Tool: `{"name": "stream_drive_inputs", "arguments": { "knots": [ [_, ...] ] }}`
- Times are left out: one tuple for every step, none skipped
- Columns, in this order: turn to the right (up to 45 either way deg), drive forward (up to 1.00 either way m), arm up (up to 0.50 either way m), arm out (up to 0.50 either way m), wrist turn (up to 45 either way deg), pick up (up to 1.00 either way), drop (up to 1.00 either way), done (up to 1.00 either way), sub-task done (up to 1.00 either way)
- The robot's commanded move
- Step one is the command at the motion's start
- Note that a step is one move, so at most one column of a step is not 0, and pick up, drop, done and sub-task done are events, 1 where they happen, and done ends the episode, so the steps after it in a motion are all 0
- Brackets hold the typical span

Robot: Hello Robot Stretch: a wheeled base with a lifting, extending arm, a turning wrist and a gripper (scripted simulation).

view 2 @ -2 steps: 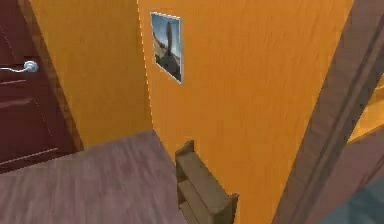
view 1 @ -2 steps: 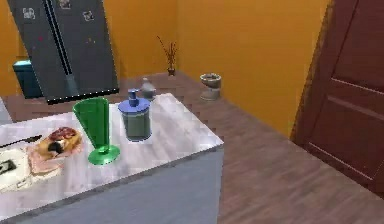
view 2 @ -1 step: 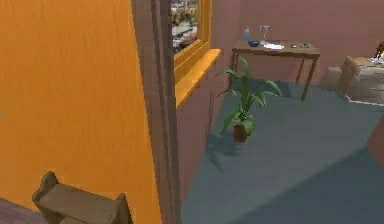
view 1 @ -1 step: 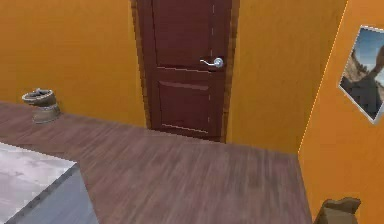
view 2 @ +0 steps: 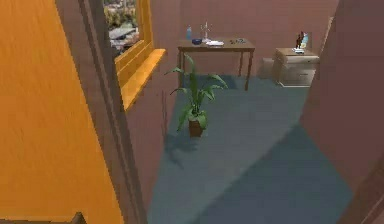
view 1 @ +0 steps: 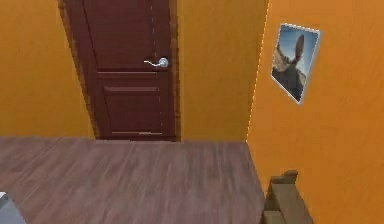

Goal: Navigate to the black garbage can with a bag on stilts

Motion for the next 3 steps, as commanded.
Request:
{"name": "stream_drive_inputs", "arguments": {
  "knots": [
    [0.0,0.7,0.0,0.0,0.0,0.0,0.0,0.0,0.0],
    [-36.0,0.0,0.0,0.0,0.0,0.0,0.0,0.0,0.0],
    [0.0,0.4,0.0,0.0,0.0,0.0,0.0,0.0,0.0]
  ]
}}
